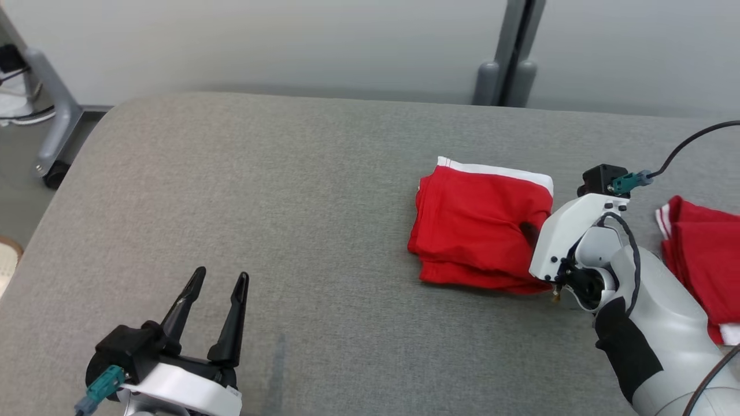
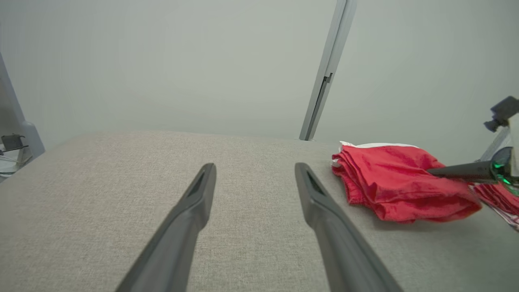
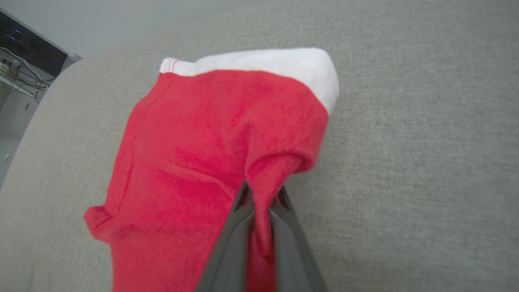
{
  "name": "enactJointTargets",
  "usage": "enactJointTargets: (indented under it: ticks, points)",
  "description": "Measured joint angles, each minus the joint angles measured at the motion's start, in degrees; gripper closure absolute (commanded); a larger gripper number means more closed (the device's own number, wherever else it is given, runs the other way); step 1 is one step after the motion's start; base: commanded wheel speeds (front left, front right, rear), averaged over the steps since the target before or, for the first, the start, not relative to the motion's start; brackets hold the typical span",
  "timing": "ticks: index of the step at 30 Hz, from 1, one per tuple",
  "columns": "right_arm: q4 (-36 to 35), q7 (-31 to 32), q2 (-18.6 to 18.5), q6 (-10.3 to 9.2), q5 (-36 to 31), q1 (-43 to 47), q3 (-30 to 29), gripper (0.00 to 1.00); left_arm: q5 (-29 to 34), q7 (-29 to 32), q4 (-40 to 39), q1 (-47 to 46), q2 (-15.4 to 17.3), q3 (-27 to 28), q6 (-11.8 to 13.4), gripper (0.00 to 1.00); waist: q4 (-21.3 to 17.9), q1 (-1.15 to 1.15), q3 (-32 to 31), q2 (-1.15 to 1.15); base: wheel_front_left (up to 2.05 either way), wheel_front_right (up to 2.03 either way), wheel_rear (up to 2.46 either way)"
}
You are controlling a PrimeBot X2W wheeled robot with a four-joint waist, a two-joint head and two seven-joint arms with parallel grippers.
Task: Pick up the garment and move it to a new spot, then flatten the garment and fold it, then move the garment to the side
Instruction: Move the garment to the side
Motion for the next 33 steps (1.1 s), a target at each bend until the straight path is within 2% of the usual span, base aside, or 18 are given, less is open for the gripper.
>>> enactJointTargets:
  ticks: [11,22,27,33]
  points:
    - [-7.8,-1.4,-1.6,0.00,3.1,7.7,4.8,1.00,0.7,0.0,-1.7,2.3,-1.1,-4.2,0.0,0.00,-11.4,0.00,-3.6,0.00,0.00,0.00,0.00]
    - [-18.0,-0.9,-2.0,0.00,5.1,12.8,8.4,1.00,0.6,0.0,-2.4,1.9,-0.8,-6.7,0.0,0.00,-23.2,0.00,-4.2,0.00,0.00,0.00,0.00]
    - [-22.1,-0.7,-3.4,0.00,5.6,12.1,11.5,1.00,0.3,0.0,-2.7,1.3,0.3,-7.7,0.0,0.00,-25.7,0.00,-2.4,0.00,0.00,0.00,0.00]
    - [-22.9,0.9,-7.5,0.00,5.3,5.2,16.0,1.00,-0.3,0.2,-3.6,-0.1,2.5,-9.0,0.0,0.00,-26.5,0.00,1.1,0.00,0.00,0.00,0.00]
